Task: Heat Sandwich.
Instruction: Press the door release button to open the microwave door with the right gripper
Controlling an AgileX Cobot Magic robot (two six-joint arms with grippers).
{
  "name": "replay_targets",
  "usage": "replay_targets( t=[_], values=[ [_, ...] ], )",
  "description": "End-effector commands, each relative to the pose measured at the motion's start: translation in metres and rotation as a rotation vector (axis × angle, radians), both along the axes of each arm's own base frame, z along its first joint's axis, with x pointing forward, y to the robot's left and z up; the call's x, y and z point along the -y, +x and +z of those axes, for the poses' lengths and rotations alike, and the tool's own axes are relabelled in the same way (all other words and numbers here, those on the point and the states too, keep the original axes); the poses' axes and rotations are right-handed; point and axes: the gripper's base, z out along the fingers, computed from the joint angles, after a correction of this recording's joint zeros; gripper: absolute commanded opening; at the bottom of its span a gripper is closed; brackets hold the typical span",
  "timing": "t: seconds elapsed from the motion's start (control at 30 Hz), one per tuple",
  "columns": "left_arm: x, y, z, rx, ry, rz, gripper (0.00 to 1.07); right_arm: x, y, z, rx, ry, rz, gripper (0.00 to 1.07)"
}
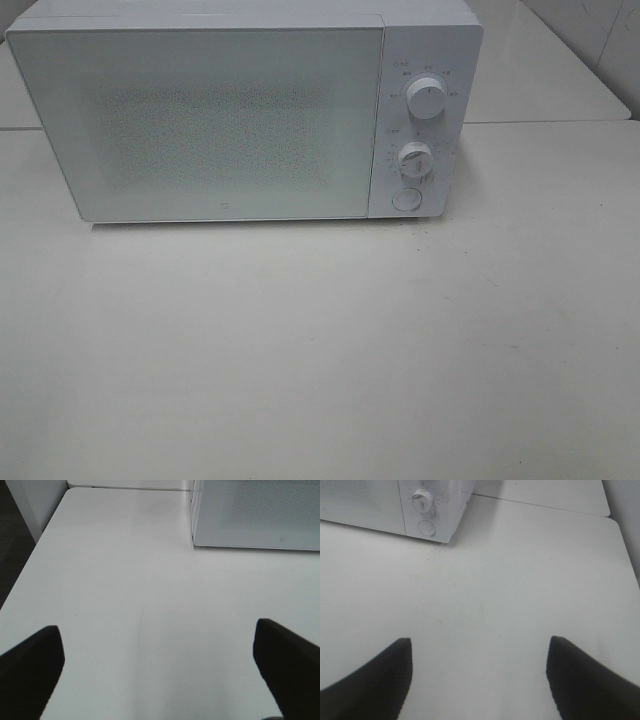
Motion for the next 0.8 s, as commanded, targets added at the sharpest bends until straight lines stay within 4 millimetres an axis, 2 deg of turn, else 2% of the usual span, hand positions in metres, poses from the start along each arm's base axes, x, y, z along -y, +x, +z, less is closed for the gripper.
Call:
replay_targets(
  t=[0.03, 0.4, 0.57, 0.8],
  values=[
    [0.0, -0.003, 0.0, 0.027, 0.0, -0.001, 0.98, 0.001, -0.003, 0.0, 0.044, 0.003, -0.022, 0.72],
    [0.0, -0.002, 0.0, 0.024, 0.0, -0.001, 0.98, 0.001, -0.003, 0.001, 0.044, 0.003, -0.023, 0.72],
    [0.0, -0.002, 0.0, 0.024, 0.0, -0.001, 0.98, 0.001, -0.003, 0.008, 0.079, 0.011, -0.021, 0.72],
    [0.0, -0.002, 0.0, 0.024, 0.0, -0.001, 0.98, -0.004, 0.018, 0.027, 0.168, 0.019, -0.007, 0.72]
  ],
)
